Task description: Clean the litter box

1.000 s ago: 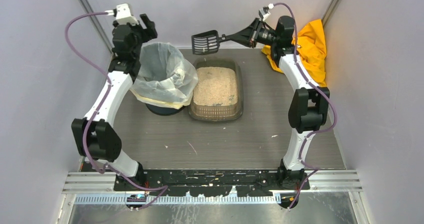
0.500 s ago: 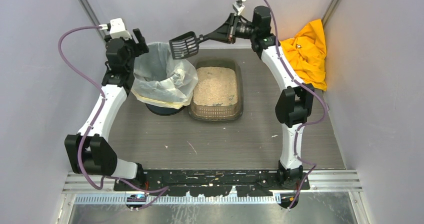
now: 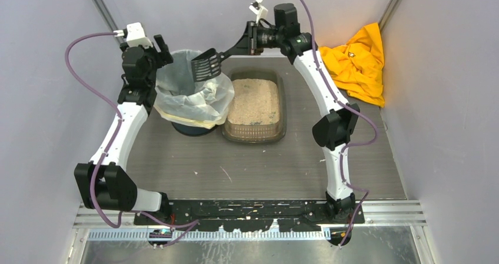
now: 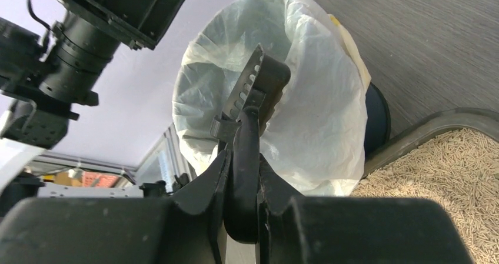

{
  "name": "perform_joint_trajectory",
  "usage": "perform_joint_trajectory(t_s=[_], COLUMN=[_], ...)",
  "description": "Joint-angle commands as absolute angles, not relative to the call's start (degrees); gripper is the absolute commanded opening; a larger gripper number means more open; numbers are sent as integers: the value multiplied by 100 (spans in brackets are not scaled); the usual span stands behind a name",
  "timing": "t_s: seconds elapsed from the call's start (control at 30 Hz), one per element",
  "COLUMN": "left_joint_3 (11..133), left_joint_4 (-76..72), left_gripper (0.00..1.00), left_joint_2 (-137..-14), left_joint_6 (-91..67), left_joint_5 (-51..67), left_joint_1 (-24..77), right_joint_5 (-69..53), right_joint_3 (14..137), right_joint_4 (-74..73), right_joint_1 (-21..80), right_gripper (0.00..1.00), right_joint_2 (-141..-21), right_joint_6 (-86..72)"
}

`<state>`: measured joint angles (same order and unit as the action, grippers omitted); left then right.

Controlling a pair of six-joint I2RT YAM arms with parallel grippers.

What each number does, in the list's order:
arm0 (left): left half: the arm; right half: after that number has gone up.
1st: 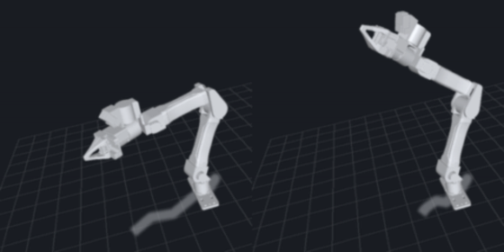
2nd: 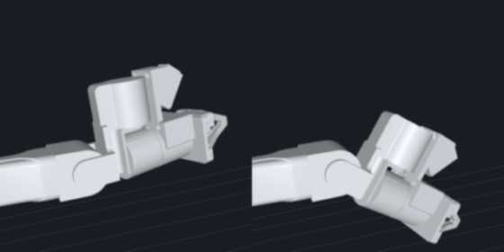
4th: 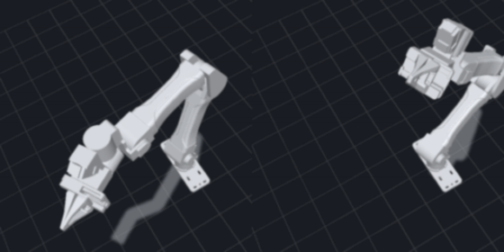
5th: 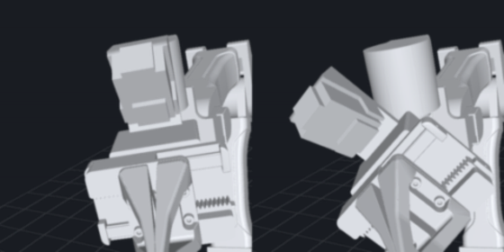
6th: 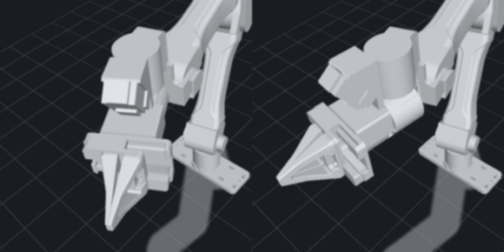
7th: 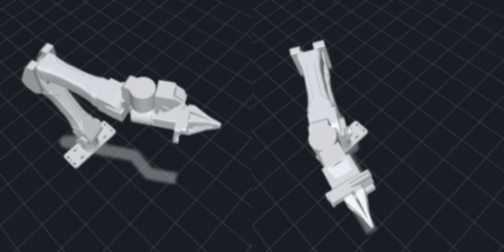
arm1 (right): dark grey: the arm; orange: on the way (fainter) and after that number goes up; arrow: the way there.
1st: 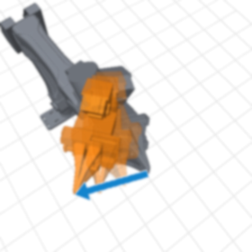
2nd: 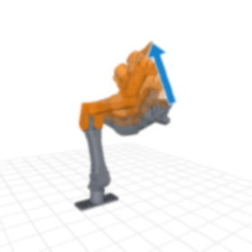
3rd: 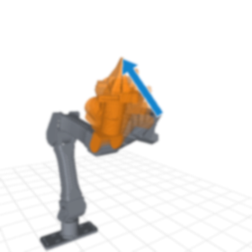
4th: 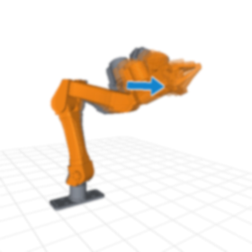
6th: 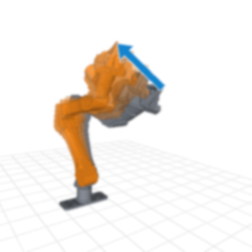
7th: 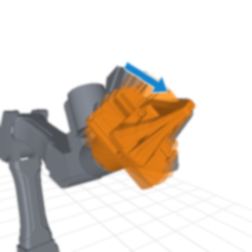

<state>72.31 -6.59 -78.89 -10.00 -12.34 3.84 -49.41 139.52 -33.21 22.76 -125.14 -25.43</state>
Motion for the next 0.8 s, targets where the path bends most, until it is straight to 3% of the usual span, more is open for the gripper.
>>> perform_joint_trajectory(t_s=[0.0,0.33,0.6,0.77], left_joint_3=[7295,7795,8189,8192], left_joint_4=[-976,-1806,-2148,-2179], left_gripper=[78,76,75,74], left_joint_2=[-7832,-8704,-9199,-9266], left_joint_6=[-1048,-1261,-1669,-1823], left_joint_5=[-1293,-1128,-825,-780], left_joint_1=[328,236,169,141], right_joint_5=[-4122,-2204,-1782,-2137], right_joint_3=[14124,13568,13516,13601], right_joint_4=[-4492,-4415,-4328,-4175], right_joint_1=[2654,3248,3511,3533], right_gripper=[1,1,1,1], right_joint_2=[-12237,-11521,-11309,-11250], right_joint_6=[-990,812,1434,1461])
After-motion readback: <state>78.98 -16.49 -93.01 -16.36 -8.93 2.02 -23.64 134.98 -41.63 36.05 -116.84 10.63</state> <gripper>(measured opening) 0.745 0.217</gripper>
